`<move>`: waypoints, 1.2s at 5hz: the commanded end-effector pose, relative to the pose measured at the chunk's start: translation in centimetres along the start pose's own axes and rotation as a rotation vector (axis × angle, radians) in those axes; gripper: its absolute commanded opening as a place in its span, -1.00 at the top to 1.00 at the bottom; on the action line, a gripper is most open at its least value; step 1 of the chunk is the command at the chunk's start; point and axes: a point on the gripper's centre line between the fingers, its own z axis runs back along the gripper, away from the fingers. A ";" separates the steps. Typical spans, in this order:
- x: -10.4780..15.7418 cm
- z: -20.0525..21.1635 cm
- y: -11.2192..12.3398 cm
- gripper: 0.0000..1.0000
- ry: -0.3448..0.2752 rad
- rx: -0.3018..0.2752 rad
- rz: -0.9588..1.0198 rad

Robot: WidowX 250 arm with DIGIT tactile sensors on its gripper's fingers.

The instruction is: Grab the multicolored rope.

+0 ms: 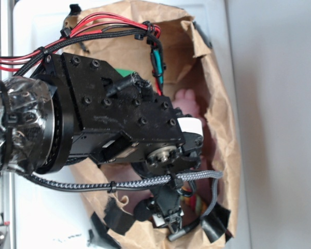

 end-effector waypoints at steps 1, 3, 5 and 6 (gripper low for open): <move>2.5 1.9 1.7 -1.00 -0.090 0.022 0.007; 1.8 2.0 2.4 -1.00 -0.098 0.047 -0.036; 0.5 0.1 0.9 -1.00 -0.062 0.074 -0.077; -0.2 0.6 0.1 -1.00 -0.056 0.040 -0.095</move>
